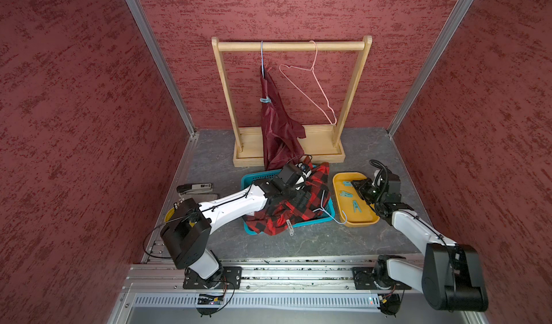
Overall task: Remove the clothespins securing long-sleeve shirts to the hanger
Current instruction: Place the clamp in the storage box.
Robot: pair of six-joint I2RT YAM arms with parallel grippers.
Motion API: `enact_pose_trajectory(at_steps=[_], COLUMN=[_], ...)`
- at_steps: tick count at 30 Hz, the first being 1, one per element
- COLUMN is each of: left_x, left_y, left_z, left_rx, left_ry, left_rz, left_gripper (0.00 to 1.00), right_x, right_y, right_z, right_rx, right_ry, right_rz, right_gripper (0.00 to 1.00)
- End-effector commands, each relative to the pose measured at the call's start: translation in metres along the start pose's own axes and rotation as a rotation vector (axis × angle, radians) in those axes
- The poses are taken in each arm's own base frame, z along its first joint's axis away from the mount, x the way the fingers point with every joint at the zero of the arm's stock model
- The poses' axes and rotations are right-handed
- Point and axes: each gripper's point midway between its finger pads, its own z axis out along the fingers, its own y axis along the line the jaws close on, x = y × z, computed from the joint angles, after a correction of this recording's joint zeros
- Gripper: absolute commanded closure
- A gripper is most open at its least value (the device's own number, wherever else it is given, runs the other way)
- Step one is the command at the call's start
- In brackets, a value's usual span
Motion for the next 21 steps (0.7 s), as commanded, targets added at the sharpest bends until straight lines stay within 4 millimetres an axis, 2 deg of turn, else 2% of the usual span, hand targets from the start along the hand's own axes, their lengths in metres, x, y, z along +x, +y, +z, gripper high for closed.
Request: enact_pose_trajectory(at_steps=[1, 6, 11, 12, 13, 15, 18, 21], left_x=[-0.022, -0.033, -0.044, -0.043, -0.041, -0.034, -0.015, 0.004], left_y=[-0.009, -0.012, -0.023, -0.024, -0.026, -0.029, -0.029, -0.025], left_z=[-0.023, -0.048, -0.098, -0.107, -0.118, -0.134, -0.153, -0.169], left_rx=[0.028, 0.038, 0.087, 0.089, 0.099, 0.109, 0.093, 0.091], left_ry=[-0.066, -0.103, -0.145, -0.142, -0.136, -0.118, -0.066, -0.033], left_rz=[-0.027, -0.067, -0.131, -0.148, -0.162, -0.178, -0.217, -0.318], left_gripper=[0.0, 0.0, 0.0, 0.0, 0.0, 0.0, 0.0, 0.0], right_x=[0.0, 0.007, 0.009, 0.01, 0.01, 0.01, 0.008, 0.004], right_y=[-0.006, -0.015, -0.017, -0.017, -0.017, -0.017, -0.018, -0.015], right_z=[0.003, 0.006, 0.005, 0.004, 0.004, 0.004, 0.003, 0.0], right_rx=[-0.004, -0.001, 0.003, 0.003, 0.002, 0.003, 0.018, 0.025], right_ry=[-0.015, 0.002, 0.005, 0.006, 0.005, 0.01, 0.0, -0.019], right_rz=[0.022, 0.045, 0.044, 0.043, 0.043, 0.044, 0.049, 0.058], right_gripper=[0.76, 0.71, 0.7, 0.68, 0.61, 0.55, 0.43, 0.37])
